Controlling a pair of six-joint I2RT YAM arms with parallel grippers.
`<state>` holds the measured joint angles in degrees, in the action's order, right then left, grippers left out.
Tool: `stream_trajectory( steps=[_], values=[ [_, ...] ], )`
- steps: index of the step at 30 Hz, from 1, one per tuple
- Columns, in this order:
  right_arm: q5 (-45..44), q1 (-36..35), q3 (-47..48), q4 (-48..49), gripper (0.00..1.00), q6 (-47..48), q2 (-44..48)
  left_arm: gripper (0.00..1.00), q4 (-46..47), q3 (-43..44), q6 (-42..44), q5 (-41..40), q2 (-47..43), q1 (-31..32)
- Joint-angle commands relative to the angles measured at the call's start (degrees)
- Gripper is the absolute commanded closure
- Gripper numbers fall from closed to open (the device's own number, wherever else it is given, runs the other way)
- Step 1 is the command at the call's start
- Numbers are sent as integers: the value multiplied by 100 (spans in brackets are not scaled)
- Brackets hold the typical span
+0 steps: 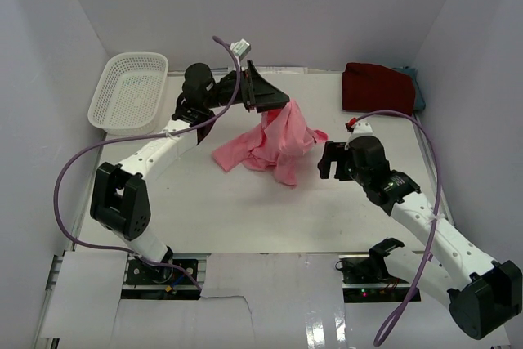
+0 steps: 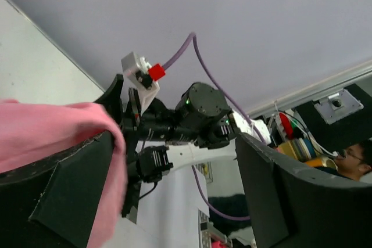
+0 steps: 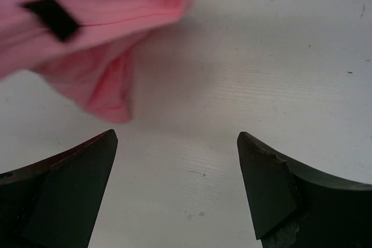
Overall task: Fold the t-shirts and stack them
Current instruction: Move the tshirt to the center of the board, then flatten out the tshirt
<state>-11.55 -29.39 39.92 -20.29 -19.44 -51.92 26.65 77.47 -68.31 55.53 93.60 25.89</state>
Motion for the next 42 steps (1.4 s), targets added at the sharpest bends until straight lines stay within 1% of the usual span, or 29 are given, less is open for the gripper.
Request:
stream_trajectory(
  steps=[1, 2, 3, 4, 5, 6, 7, 8, 9, 10, 11, 13, 14, 15, 16, 17, 18, 19, 21, 22, 23, 24, 25, 27, 28, 29, 31, 35, 42],
  values=[
    [460, -6, -46, 499, 10, -34, -2, 2, 288, -555, -25, 196, -113, 74],
    [583, 3, -55, 570, 10, 19, -20, 2, 148, -697, 115, 91, -219, 39],
    [801, 3, -46, 614, 10, 124, -46, 2, -184, -785, 351, -67, -333, 13],
    [864, 3, -28, 649, 10, 168, -64, 2, -1388, -708, 1172, -303, -447, -13],
    [961, -6, 33, 658, 10, 238, -90, 2, -2200, -542, 1641, -1115, -605, -31],
    [979, -6, 68, 641, 10, 344, -108, 2, -2983, -314, 2107, -1584, -632, -31],
    [962, -6, 121, 615, 10, 371, -116, 2, -4035, -7, 2729, -1989, -659, -31],
    [1049, -6, 199, 580, 10, 423, -143, 2, -4402, 74, 2927, -2707, -729, -49],
    [1093, -23, 218, 605, 10, 554, -169, 2, -4693, 127, 3094, -3097, -773, -49],
    [1337, -32, 261, 632, 10, 616, -195, 2, -5105, 145, 3296, -3449, -834, -49],
    [1575, -49, 349, 667, 10, 678, -326, 2, -5239, 84, 3350, -3939, -957, -75],
    [1577, -277, 542, 563, 9, 854, -581, 2, -5529, -12, 3412, -4233, -1028, -136],
    [1386, -400, 673, 449, 8, 907, -965, 2, -5592, -126, 3482, -4321, -1054, -206],
    [1288, -671, 927, 221, 7, 968, -1195, 2, -5644, -197, 3509, -4453, -1072, -251],
    [1174, -813, 1060, 123, 3, 1012, -1624, 2, -5741, -267, 3509, -4506, -1081, -382],
    [920, -936, 1175, 35, 1, 1004, -1820, 2, -5742, -355, 3509, -4489, -1081, -479],
    [744, -1129, 1341, 17, 2, 1004, -2013, 2, -5742, -564, 3553, -4341, -1090, -575],
    [716, -1200, 1447, 17, 7, 1004, -2363, 2, -5733, -662, 3553, -4244, -1098, -846],
    [532, -1367, 1632, 69, 11, 1012, -2672, 2, -5628, -1012, 3614, -3929, -1125, -1120],
    [488, -1403, 1885, 43, 16, 1039, -2831, 2, -5584, -1093, 3649, -3909, -1142, -1243],
    [391, -1421, 2027, 26, 16, 1056, -3137, 2, -5592, -1155, 3676, -3918, -1151, -1418],
    [364, -1438, 2150, 26, 18, 1074, -3279, 2, -5584, -1216, 3754, -3953, -1177, -1472],
    [329, -1447, 2412, 26, 22, 1100, -3411, 2, -5557, -1330, 3790, -3997, -1204, -1560],
    [180, -1473, 2721, -36, 26, 1162, -3824, 2, -5522, -1427, 3843, -4032, -1239, -1631],
    [127, -1482, 2862, -106, 31, 1188, -3956, 2, -5504, -1497, 3887, -4050, -1265, -1683],
    [-12, -1508, 3150, -167, 32, 1214, -4210, 2, -5496, -1533, 3904, -4059, -1274, -1710],
    [-119, -1561, 3442, -325, 32, 1285, -4570, 2, -5487, -1594, 3957, -4041, -1257, -1771],
    [-251, -1684, 4083, -484, 33, 1355, -5055, 2, -5522, -1639, 3992, -3953, -1239, -1859],
    [-233, -1746, 4656, -590, 41, 1364, -5732, 2, -5531, -1735, 4054, -3778, -1186, -2088]
  ],
)
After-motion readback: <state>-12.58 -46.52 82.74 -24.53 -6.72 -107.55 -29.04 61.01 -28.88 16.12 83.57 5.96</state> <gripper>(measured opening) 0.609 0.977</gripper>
